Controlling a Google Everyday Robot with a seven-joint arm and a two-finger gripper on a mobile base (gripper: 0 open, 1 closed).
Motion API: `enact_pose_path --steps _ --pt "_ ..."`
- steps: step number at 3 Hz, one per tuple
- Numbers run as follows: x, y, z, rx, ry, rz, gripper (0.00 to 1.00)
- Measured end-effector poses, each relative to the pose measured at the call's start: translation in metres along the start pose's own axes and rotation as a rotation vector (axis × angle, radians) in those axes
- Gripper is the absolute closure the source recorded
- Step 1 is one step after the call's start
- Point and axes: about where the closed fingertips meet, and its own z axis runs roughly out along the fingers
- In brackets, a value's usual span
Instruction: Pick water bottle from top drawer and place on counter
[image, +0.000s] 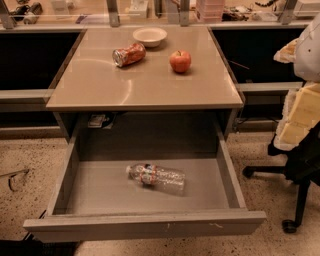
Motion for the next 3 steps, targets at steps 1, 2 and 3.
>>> enact_pose_path --steps 1,2,3 --pt "0.000 0.000 0.000 0.000 0.000 0.000 0.00" --pt "-0.001 0.008 0.033 -0.021 -0.041 0.011 0.00" --pt "-0.004 0.032 0.136 -0.101 -0.149 0.034 0.00"
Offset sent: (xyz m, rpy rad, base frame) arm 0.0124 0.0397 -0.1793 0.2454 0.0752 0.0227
